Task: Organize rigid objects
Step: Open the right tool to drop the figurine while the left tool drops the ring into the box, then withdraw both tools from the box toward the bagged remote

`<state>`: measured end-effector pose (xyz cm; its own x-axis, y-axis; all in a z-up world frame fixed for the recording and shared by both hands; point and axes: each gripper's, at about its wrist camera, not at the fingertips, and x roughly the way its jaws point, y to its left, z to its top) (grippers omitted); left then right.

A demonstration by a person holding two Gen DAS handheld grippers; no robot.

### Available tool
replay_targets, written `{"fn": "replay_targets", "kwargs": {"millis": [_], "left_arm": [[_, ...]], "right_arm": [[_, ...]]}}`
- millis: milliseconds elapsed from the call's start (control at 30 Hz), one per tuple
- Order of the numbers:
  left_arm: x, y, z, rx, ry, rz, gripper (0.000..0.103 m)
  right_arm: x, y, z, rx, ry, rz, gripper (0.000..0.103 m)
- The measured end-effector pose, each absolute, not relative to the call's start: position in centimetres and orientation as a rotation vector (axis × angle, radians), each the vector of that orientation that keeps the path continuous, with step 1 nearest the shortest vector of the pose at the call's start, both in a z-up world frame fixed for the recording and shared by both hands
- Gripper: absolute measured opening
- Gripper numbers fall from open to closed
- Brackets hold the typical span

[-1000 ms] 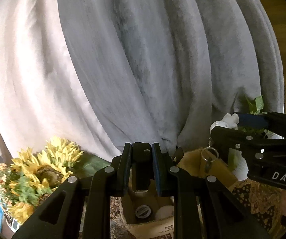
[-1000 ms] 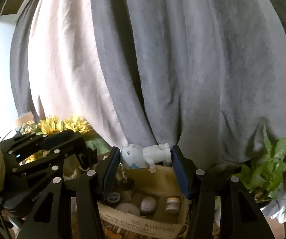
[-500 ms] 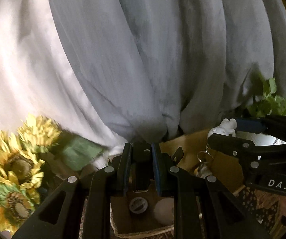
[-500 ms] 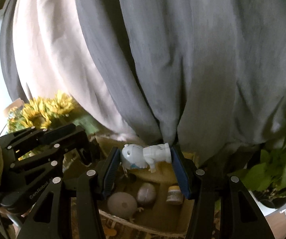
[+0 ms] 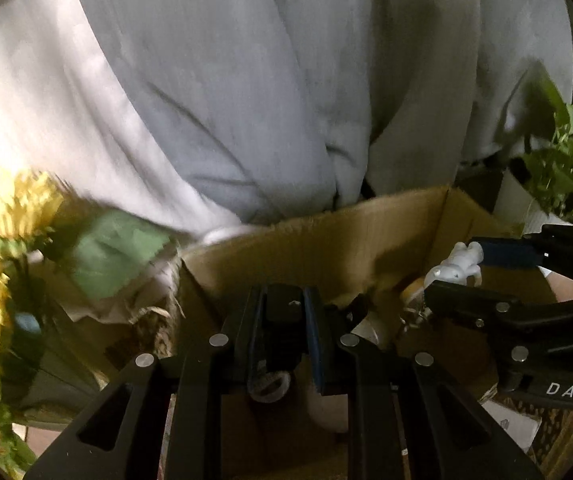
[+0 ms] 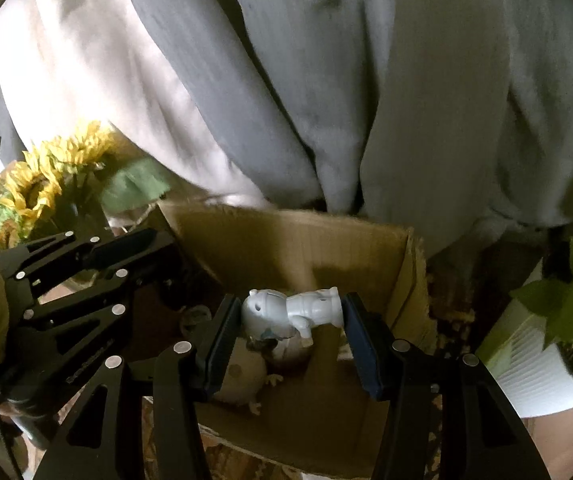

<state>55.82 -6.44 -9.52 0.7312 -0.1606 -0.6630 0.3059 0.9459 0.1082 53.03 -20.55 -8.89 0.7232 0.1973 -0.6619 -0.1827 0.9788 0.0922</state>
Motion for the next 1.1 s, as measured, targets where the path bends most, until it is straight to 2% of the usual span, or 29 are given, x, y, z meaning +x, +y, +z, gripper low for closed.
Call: {"fn": "replay_targets", "kwargs": {"millis": [67,133,300,367,467,533,767,900,1100], "left_arm": [[55.9,-6.4,-9.9,0.217,0.718,-0.254,0.022],[55.9,-6.3,-9.9,0.218,0.722,-0.240,0.036],[55.0,-5.9,-9.3,0.213,0.692,-0.208,0.040],[54.4,-5.7,-8.8,0.211,0.674,-0.185,0.046],[53.1,-5.3,-7.9,0.202,0.645,-0.155,0.049],[51.9,-5.0,-7.2,0.195,0.626,-0.134,0.056],[47.8,-4.6,-5.4,0.178,0.563,-0.066,0.068],[45.7,-4.8,-5.0,0.184,0.527,-0.039,0.078],[43.0,-4.9,-5.6,0.166,0.506,0.017,0.088]], "right_arm": [[53.4,-20.5,-9.4,0.021,0.762,0.212,0.054],[53.6,-20.6,-9.7,0.028,0.779,0.212,0.055],[53.6,-20.4,-9.7,0.015,0.780,0.193,0.059],[53.2,-20.4,-9.3,0.007,0.759,0.185,0.059],[52.1,-20.3,-8.4,-0.009,0.716,0.175,0.059],[51.2,-20.2,-7.7,-0.023,0.680,0.170,0.059],[47.4,-19.9,-5.2,-0.062,0.546,0.124,0.069],[44.5,-19.7,-4.1,-0.107,0.465,0.077,0.075],[41.1,-19.7,-3.6,-0.151,0.400,0.022,0.078]]}}
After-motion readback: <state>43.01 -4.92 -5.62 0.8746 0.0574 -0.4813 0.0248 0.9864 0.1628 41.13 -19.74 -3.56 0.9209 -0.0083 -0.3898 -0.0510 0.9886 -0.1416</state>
